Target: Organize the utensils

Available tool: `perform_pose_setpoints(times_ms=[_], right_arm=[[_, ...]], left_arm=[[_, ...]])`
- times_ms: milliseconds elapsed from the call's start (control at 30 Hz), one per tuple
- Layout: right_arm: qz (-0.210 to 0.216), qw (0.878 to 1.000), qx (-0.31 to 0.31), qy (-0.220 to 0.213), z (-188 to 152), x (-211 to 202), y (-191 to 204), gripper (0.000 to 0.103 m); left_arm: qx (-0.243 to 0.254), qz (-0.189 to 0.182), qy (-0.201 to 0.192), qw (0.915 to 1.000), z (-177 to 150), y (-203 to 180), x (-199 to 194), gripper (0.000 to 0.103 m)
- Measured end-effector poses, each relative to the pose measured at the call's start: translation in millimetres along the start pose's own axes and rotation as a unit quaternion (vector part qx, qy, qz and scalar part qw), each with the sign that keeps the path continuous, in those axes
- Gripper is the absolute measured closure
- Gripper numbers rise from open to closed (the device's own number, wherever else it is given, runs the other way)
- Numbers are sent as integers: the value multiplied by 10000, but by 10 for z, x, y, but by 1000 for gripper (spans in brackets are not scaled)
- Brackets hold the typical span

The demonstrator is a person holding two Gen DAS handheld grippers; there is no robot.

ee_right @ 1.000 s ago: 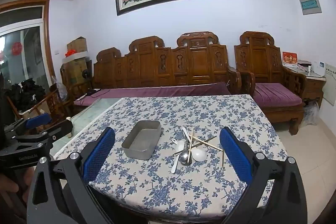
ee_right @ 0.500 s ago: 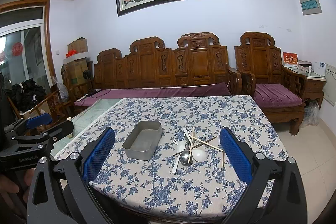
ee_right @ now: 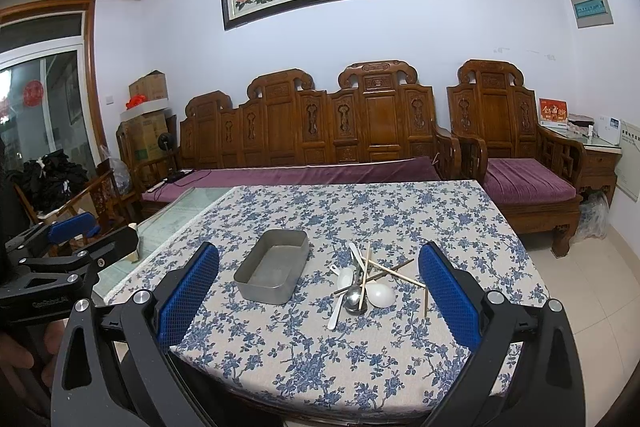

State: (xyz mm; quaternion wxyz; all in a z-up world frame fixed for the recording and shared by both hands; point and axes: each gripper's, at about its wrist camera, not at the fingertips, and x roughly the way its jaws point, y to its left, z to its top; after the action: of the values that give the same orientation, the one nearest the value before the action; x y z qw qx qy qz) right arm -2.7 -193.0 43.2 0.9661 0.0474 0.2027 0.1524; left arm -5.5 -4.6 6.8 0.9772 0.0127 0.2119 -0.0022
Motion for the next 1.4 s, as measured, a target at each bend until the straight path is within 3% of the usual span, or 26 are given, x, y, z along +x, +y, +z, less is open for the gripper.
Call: perform_pose_setpoints(times_ms=[1400], right_arm=[[28, 10000, 4, -31, 6, -34, -33, 3]], left_arm=[[88, -10, -31, 10000, 54, -70, -60, 6]])
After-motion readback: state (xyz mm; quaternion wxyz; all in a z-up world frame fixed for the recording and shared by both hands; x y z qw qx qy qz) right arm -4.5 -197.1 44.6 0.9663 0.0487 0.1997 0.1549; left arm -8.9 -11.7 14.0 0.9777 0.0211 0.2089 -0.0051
